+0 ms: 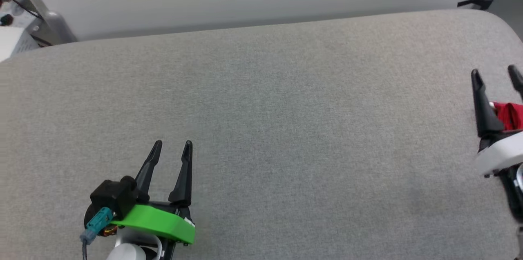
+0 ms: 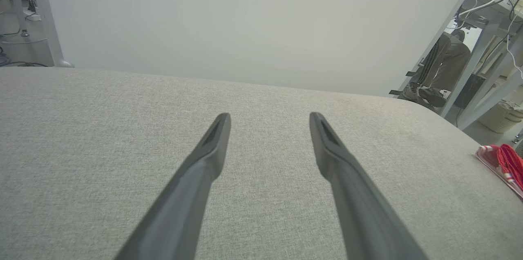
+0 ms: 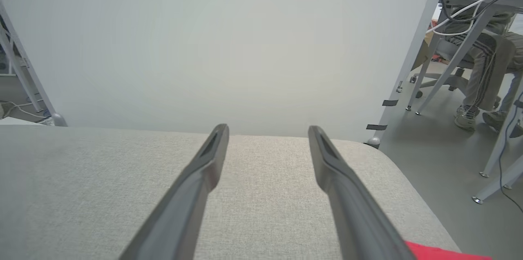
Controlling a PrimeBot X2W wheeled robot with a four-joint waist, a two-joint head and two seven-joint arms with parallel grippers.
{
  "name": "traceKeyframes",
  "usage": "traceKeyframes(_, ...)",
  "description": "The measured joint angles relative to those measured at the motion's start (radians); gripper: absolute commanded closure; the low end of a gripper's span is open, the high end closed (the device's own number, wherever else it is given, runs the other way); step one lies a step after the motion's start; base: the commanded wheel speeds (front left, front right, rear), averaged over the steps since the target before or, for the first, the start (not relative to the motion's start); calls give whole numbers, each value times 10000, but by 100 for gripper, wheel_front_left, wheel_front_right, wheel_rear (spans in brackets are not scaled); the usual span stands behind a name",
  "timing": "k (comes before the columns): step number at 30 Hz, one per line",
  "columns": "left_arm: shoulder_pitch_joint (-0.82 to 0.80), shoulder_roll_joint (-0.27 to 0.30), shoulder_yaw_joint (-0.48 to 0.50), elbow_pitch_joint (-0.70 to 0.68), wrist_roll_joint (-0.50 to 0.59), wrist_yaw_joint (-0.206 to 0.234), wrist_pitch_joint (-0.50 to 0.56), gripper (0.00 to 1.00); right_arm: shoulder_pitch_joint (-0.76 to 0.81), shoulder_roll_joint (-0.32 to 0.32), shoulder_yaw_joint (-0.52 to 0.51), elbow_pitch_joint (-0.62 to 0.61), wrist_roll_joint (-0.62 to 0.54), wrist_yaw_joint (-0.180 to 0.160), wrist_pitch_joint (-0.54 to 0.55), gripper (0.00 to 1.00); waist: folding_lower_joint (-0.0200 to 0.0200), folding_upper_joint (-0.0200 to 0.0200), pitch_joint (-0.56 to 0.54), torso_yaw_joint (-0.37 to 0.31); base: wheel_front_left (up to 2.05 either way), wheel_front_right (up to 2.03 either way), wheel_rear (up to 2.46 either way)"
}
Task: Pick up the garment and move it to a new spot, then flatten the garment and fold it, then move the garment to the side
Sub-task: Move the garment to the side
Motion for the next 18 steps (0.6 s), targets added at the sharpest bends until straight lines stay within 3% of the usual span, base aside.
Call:
traceKeyframes(10,570,-430,550,52,454,-188,-2,0,1709,1302,286,-261,-213,-2,-750,0,0,0,-898,798,0,0,0)
traceKeyframes(18,854,-727,830,69,955,-362,-2,0,2460,1948,591,63,-401,-2,-1511,0,0,0,-1322,1085,0,0,0)
